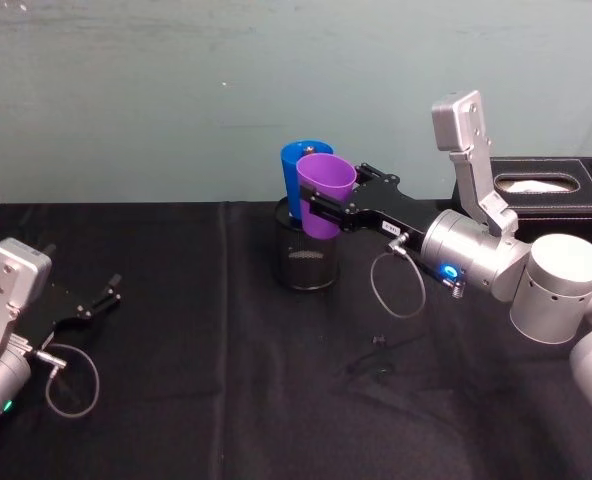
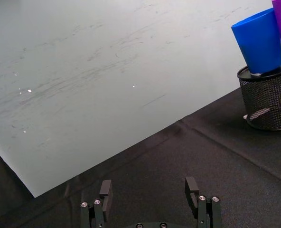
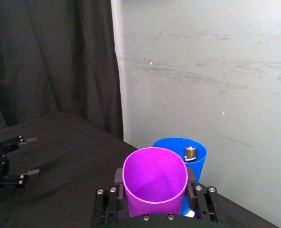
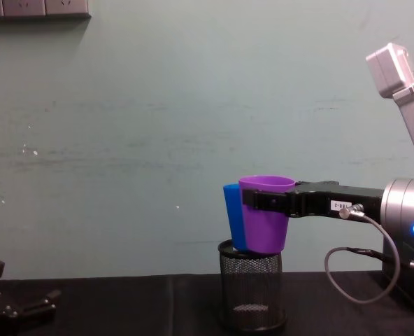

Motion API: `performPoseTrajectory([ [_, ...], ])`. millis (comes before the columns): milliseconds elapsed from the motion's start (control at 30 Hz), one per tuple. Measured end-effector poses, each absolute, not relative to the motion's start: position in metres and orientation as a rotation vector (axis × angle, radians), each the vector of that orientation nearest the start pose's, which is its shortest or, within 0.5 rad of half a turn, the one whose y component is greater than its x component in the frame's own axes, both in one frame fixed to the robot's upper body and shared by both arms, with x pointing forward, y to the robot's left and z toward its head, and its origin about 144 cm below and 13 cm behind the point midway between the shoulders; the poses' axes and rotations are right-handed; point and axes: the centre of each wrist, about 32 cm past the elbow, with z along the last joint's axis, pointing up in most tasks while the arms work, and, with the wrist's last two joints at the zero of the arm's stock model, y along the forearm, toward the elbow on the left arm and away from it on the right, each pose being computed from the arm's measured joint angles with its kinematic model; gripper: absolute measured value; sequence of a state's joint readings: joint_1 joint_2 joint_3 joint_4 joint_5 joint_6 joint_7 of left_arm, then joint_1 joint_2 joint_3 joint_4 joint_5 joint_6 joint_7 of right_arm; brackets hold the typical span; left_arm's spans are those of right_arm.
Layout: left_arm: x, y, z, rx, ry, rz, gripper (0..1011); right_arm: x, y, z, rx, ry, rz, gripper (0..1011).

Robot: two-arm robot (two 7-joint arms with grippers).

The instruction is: Pick up one cup with a gripper and tap it against the other cup.

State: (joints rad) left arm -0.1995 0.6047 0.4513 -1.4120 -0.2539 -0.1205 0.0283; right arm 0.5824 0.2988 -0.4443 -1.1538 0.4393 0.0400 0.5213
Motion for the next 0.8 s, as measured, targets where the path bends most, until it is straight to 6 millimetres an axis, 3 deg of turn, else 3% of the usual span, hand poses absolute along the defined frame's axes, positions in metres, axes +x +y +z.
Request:
performPoseTrajectory([
  [800,0.4886,0.3097,1.1398,0.304,-0.285,1.248,1000,0.6007,-0.2309,1.2161,-0.034,-0.019,-0.791,731],
])
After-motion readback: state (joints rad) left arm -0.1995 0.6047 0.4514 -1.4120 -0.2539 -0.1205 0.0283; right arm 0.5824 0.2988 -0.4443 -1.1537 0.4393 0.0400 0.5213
